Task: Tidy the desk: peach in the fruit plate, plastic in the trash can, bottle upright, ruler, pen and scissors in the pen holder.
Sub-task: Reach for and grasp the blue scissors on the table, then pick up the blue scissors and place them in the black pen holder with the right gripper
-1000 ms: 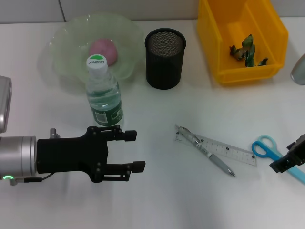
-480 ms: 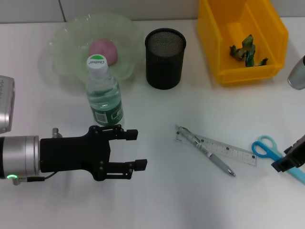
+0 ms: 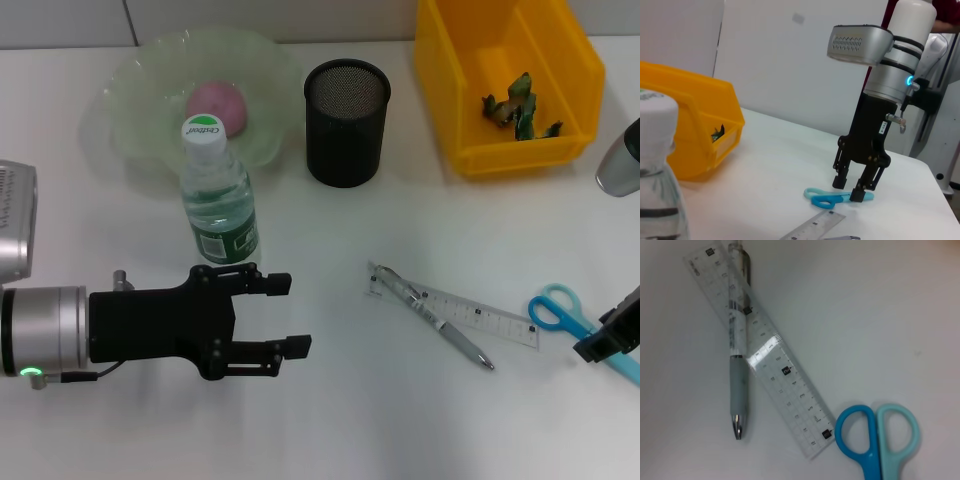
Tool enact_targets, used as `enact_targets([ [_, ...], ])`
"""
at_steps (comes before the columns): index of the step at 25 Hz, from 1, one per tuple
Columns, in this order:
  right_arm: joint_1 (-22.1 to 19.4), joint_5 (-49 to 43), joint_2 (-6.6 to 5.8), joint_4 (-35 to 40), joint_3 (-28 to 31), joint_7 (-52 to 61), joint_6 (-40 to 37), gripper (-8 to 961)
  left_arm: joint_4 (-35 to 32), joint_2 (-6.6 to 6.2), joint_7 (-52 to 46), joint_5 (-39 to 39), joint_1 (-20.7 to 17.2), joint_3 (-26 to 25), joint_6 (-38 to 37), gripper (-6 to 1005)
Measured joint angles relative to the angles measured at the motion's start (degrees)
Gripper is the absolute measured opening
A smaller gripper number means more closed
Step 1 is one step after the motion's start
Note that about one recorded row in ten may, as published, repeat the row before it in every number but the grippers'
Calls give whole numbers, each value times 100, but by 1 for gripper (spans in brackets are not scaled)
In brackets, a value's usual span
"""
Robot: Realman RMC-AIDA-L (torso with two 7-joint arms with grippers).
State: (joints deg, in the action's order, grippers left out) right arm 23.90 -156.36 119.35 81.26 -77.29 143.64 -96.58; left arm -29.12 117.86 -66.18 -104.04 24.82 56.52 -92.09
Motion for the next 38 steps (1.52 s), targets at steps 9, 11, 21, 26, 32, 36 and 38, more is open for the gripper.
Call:
enact_targets([
  [9, 41, 0, 0, -70, -90, 4, 68, 431, -11, 9, 0, -11, 4, 0, 11, 786],
  [11, 48, -1, 0, -70, -94, 3, 70, 381, -10, 9, 0, -11, 5, 0, 11, 786],
  [21, 81, -118, 0, -124, -132, 10, 116, 362, 3, 14, 4, -11, 5, 0, 14, 786],
  [26, 72, -121, 1, -138, -201, 11, 173, 352, 10, 18, 23, -11, 5, 0, 33, 786],
  [32, 74, -121, 6, -191, -241, 14, 199, 330, 12, 28, 27, -10, -7, 0, 34, 786],
  [36, 76, -117, 8, -211, -261, 15, 241, 315, 12, 28, 34, -11, -11, 0, 34, 786],
  [38, 58, -105, 13, -191, -280, 22, 272, 282, 12, 27, 35, -10, -13, 0, 34, 786],
])
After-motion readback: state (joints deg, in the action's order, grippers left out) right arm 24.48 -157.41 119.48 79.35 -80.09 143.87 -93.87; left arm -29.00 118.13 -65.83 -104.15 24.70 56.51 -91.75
